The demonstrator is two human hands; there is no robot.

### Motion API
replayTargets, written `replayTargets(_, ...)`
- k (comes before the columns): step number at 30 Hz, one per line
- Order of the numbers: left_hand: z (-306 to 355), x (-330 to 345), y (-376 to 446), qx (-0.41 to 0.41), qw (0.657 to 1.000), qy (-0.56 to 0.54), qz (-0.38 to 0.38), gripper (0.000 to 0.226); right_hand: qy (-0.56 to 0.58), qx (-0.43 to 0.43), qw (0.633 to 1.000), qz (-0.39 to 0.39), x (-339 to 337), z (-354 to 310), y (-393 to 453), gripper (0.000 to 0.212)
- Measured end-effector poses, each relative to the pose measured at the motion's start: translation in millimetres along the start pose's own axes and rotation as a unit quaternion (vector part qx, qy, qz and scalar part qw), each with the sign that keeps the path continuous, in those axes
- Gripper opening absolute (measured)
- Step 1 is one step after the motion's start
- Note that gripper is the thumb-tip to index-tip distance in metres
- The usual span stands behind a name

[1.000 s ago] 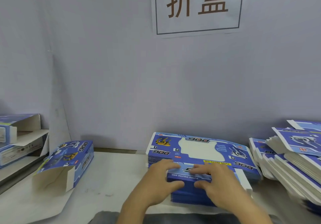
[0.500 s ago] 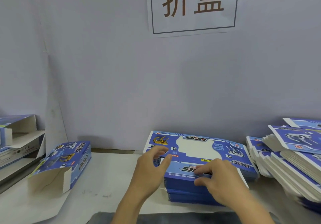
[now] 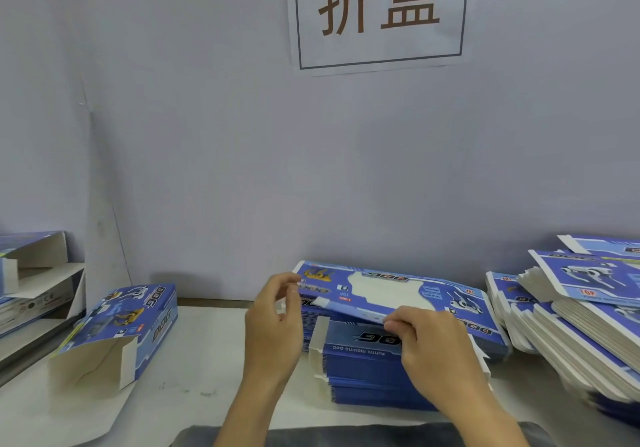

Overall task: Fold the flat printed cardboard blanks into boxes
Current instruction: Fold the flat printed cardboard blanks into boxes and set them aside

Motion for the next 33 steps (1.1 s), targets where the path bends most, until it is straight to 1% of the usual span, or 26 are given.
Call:
replayTargets(2, 0.4, -3.5, 1.6, -0.006, 0.999, -0.006, 0.040, 0.018, 0.011, -0.012, 1.000, 0.027, 0.5, -0.8, -0.6, 0.023)
replayTargets(4, -1.0, -5.7, 3.5, -0.022, 0.998, -0.007, 0.061, 0.020, 0.026, -0.033, 0.997, 0.066, -2.5, -1.2, -0.9, 0.022)
replayTargets(6, -2.4, -6.9, 5.0, -0.022, 0.996, 0.003, 0.081, 0.024, 0.054, -0.085, 0.983, 0.155, -12.4, -5.5, -1.6, 0.023)
replayTargets(8, -2.3, -7.1, 6.1, -0.025, 0.996, -0.009, 0.085, 0.020, 0.067, -0.142, 0.946, 0.285, -29.9, -13.6, -1.6, 0.025)
replayTargets(10, -1.1, -6.7, 7.4, -0.028, 0.996, -0.029, 0.075, 0.016, 0.077, -0.183, 0.900, 0.387, -48.2, -23.4, -1.7, 0.021)
replayTargets(12, 4.0, -6.3, 7.1, -0.032, 0.997, -0.052, 0.051, 0.014, 0.083, -0.210, 0.863, 0.452, -66.0, -33.1, -3.5, 0.020)
replayTargets(14, 14.5, -7.2, 5.9, -0.032, 0.996, -0.080, 0.015, 0.029, 0.102, -0.219, 0.844, 0.479, -80.9, -39.6, -6.1, 0.022)
replayTargets(16, 26.7, -9.9, 5.3, -0.016, 0.994, -0.103, -0.017, 0.040, 0.162, -0.206, 0.839, 0.478, -92.6, -44.3, -7.4, 0.020)
replayTargets(19, 50.7, -14.2, 3.1, 0.014, 0.987, -0.135, -0.081, 0.051, 0.272, -0.170, 0.834, 0.449, -105.5, -57.8, -10.1, 0.011)
replayTargets(21, 63.8, -17.6, 1.7, 0.023, 0.976, -0.188, -0.107, 0.052, 0.303, -0.166, 0.835, 0.429, -108.6, -63.7, -9.9, 0.007)
replayTargets(23, 72.1, -23.6, 2.0, 0.010, 0.969, -0.223, -0.107, 0.039, 0.331, -0.140, 0.844, 0.397, -104.9, -62.7, -6.2, 0.012)
replayTargets(24, 74.7, -26.5, 2.7, 0.003, 0.968, -0.226, -0.106, 0.029, 0.347, -0.117, 0.849, 0.380, -101.1, -58.7, -3.3, 0.014)
replayTargets(26, 74.6, -30.1, 5.3, -0.001, 0.971, -0.216, -0.104, 0.021, 0.383, -0.061, 0.858, 0.337, -91.9, -48.2, 3.0, 0.014)
replayTargets(28, 72.8, -32.0, 7.4, -0.006, 0.975, -0.203, -0.085, 0.018, 0.409, -0.024, 0.866, 0.287, -83.6, -39.2, 6.9, 0.013)
replayTargets(30, 71.2, -32.2, 7.5, -0.007, 0.980, -0.188, -0.068, 0.018, 0.417, -0.011, 0.875, 0.244, -79.1, -38.1, 7.2, 0.014)
replayTargets(33, 70.8, -36.3, 7.9, 0.012, 0.987, -0.151, -0.062, 0.030, 0.429, -0.019, 0.876, 0.222, -79.5, -41.0, 6.2, 0.017)
Point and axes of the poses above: each hand's wrist, its own y-axis towards the middle knuckle, its own x-axis out of the palm, z = x × y, the point moved 2 cm from there along y, towards the middle knuckle, and after that the axes turned 9 degrees about y, right-handed, at the moved point
